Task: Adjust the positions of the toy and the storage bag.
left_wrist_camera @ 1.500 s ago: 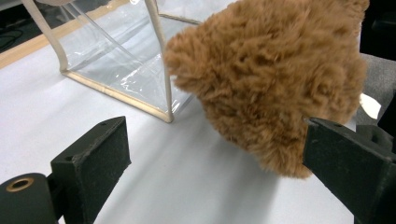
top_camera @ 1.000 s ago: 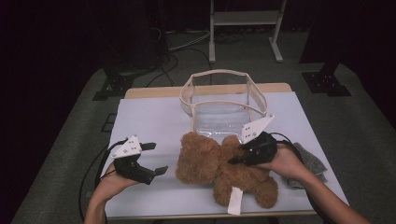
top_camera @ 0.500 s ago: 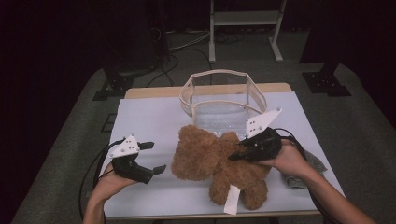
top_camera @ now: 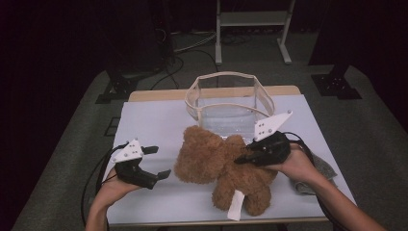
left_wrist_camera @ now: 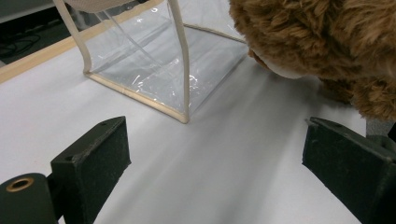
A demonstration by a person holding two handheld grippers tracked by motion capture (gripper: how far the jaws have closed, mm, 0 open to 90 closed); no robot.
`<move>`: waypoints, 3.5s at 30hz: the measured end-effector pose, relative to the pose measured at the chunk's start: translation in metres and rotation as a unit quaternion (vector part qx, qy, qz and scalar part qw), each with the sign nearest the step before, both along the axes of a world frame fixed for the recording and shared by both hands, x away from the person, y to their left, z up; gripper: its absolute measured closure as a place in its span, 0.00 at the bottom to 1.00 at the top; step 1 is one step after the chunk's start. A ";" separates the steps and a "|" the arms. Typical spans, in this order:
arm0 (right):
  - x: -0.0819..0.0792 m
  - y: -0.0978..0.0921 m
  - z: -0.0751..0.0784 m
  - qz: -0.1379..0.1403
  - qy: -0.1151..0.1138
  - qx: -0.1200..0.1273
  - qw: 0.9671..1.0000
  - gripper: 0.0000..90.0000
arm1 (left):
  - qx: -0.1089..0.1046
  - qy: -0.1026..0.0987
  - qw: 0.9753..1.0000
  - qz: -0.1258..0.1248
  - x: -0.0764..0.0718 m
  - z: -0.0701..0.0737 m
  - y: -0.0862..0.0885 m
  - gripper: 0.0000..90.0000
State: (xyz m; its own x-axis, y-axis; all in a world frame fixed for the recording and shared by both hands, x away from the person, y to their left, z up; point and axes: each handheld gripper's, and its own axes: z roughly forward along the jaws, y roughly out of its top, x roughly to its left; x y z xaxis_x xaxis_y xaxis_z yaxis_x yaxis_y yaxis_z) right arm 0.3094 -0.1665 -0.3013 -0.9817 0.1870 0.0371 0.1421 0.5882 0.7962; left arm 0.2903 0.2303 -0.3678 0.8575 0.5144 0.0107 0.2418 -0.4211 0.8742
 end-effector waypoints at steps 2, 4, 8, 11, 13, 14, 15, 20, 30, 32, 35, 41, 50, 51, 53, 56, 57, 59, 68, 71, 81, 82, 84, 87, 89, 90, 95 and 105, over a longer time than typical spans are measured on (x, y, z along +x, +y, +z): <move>0.000 0.000 0.000 -0.001 -0.002 0.003 1.000 0.86 | 0.000 -0.001 1.000 0.000 0.000 0.000 0.000 0.07; -0.001 -0.001 0.001 -0.004 -0.003 0.008 1.000 0.87 | 0.001 -0.001 1.000 0.000 0.000 0.000 0.001 0.07; -0.001 -0.002 0.006 -0.005 -0.004 0.017 1.000 0.87 | -0.002 -0.001 1.000 0.002 0.000 0.000 0.002 0.07; -0.002 -0.001 0.012 -0.002 -0.005 0.022 1.000 0.87 | -0.003 0.000 1.000 0.002 0.000 0.000 0.002 0.07; -0.002 0.000 0.018 -0.001 -0.005 0.023 1.000 0.87 | -0.004 0.000 1.000 0.002 0.000 0.000 0.002 0.07; -0.002 0.001 0.021 0.000 -0.005 0.023 1.000 0.87 | -0.002 0.001 1.000 0.001 0.000 0.000 0.002 0.07; -0.002 0.001 0.025 0.003 -0.007 0.021 1.000 0.87 | -0.005 0.002 1.000 0.002 0.000 0.000 0.001 0.07; -0.001 0.004 0.038 0.004 -0.014 0.018 1.000 0.87 | -0.005 0.001 1.000 0.004 0.001 0.000 0.002 0.07; 0.001 0.007 0.072 0.003 -0.033 0.024 0.999 0.87 | -0.006 0.003 1.000 0.006 0.001 0.000 0.005 0.07; 0.001 0.008 0.082 0.003 -0.041 0.022 0.999 0.87 | -0.006 0.002 1.000 0.006 0.002 0.000 0.005 0.07; 0.003 0.010 0.099 0.004 -0.049 0.022 0.999 0.87 | -0.006 0.003 1.000 0.006 0.002 -0.001 0.005 0.07; 0.008 0.016 0.141 -0.002 -0.064 0.007 0.998 0.87 | -0.006 0.001 1.000 0.007 0.002 0.000 0.007 0.07; 0.022 0.028 0.194 -0.008 -0.086 -0.005 0.996 0.87 | -0.009 0.004 1.000 0.008 0.002 -0.001 0.009 0.07; 0.025 0.030 0.198 -0.010 -0.087 -0.004 0.996 0.87 | -0.009 0.004 1.000 0.007 0.002 -0.001 0.009 0.07; 0.032 0.032 0.205 -0.010 -0.091 -0.005 0.996 0.87 | -0.010 0.005 1.000 0.008 0.002 -0.002 0.010 0.07; 0.042 0.037 0.214 -0.012 -0.092 -0.007 0.996 0.87 | -0.011 0.008 1.000 0.009 0.003 -0.003 0.011 0.07; 0.045 0.039 0.216 -0.014 -0.092 -0.007 0.996 0.87 | -0.010 0.008 1.000 0.011 0.004 -0.003 0.012 0.07; 0.054 0.042 0.221 -0.014 -0.090 -0.007 0.996 0.87 | -0.012 0.008 1.000 0.012 0.004 -0.003 0.013 0.07; 0.084 0.051 0.229 -0.024 -0.080 -0.003 0.996 0.87 | -0.011 0.007 1.000 0.018 0.003 -0.003 0.017 0.07; 0.093 0.053 0.230 -0.026 -0.075 -0.007 0.997 0.87 | -0.012 0.006 1.000 0.019 0.003 -0.003 0.018 0.07; 0.123 0.056 0.233 -0.027 -0.064 0.000 0.998 0.86 | -0.010 0.007 1.000 0.023 0.004 -0.005 0.020 0.07; 0.125 0.056 0.233 -0.029 -0.063 -0.002 0.998 0.86 | -0.011 0.008 1.000 0.025 0.004 -0.005 0.020 0.07; 0.133 0.056 0.232 -0.032 -0.060 -0.002 0.998 0.86 | -0.012 0.009 1.000 0.025 0.004 -0.004 0.020 0.07; 0.142 0.054 0.231 -0.039 -0.055 0.001 0.998 0.86 | -0.010 0.008 1.000 0.026 0.004 -0.005 0.021 0.07; 0.148 0.052 0.230 -0.046 -0.054 0.004 0.997 0.86 | -0.008 0.008 1.000 0.027 0.004 -0.005 0.022 0.07; 0.151 0.052 0.230 -0.049 -0.053 0.003 0.997 0.86 | -0.004 0.007 1.000 0.027 0.004 -0.005 0.022 0.07; 0.162 0.051 0.230 -0.062 -0.055 -0.001 0.997 0.86 | -0.004 0.006 1.000 0.029 0.004 -0.005 0.022 0.07; 0.193 0.050 0.223 -0.083 -0.041 0.006 0.996 0.86 | -0.004 0.008 0.999 0.033 0.002 -0.004 0.022 0.04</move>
State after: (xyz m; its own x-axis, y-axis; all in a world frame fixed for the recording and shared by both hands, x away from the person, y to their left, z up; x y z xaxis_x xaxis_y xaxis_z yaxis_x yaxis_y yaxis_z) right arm 0.5028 -0.1168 -0.0784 -0.9371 0.3468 -0.0392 0.1702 0.5521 0.8162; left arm 0.2919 0.2522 -0.3715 0.8218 0.5698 -0.0062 0.2822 -0.3976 0.8731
